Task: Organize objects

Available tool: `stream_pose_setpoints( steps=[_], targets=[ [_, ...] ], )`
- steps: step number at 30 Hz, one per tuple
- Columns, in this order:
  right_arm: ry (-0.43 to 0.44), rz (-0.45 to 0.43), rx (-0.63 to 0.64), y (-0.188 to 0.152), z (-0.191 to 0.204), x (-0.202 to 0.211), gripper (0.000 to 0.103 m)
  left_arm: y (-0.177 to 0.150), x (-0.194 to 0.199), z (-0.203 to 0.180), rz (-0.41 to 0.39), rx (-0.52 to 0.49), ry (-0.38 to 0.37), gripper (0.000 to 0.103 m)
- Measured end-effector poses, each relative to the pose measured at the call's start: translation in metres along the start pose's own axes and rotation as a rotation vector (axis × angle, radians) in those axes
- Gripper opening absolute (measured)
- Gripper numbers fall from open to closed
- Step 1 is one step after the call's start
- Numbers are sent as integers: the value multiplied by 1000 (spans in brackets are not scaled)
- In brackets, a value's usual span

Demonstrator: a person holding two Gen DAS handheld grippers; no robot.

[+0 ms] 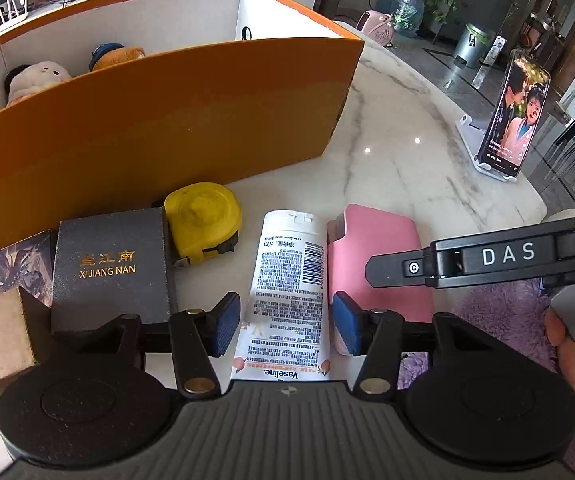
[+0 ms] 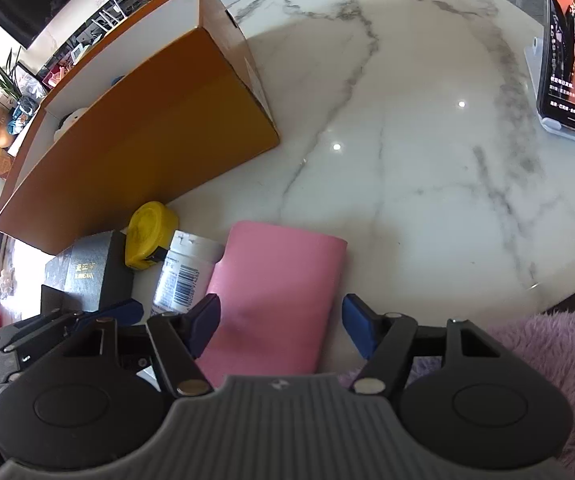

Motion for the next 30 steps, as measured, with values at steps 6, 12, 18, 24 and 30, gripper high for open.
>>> stream_pose_setpoints(
  steps=[6, 12, 18, 24, 30],
  targets=[
    [10, -23, 38, 0, 4, -1, 66, 1, -8, 0, 29, 16, 7, 57],
    [1, -46, 6, 0, -2, 1, 48, 0, -6, 1, 36, 23, 23, 56],
    [55, -97, -25, -6, -4, 17, 35, -1, -6, 3, 34, 42, 32, 55],
    [224, -126, -76, -5, -2, 39, 35, -3, -4, 6, 37, 56, 31, 55],
    [213, -119, -87, 0, 6, 35, 42, -5, -3, 6, 33, 61, 32, 55]
  ],
)
Point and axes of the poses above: each gripper's, at about its wrist camera, not at the fingertips, and x roughly against the way its jaws point, z to its left, y to its top, the point moved 4 cm from there along -x, roughly the way its jaws point, and after that the axes turned 14 degrees about z, right-handed, at the moved point
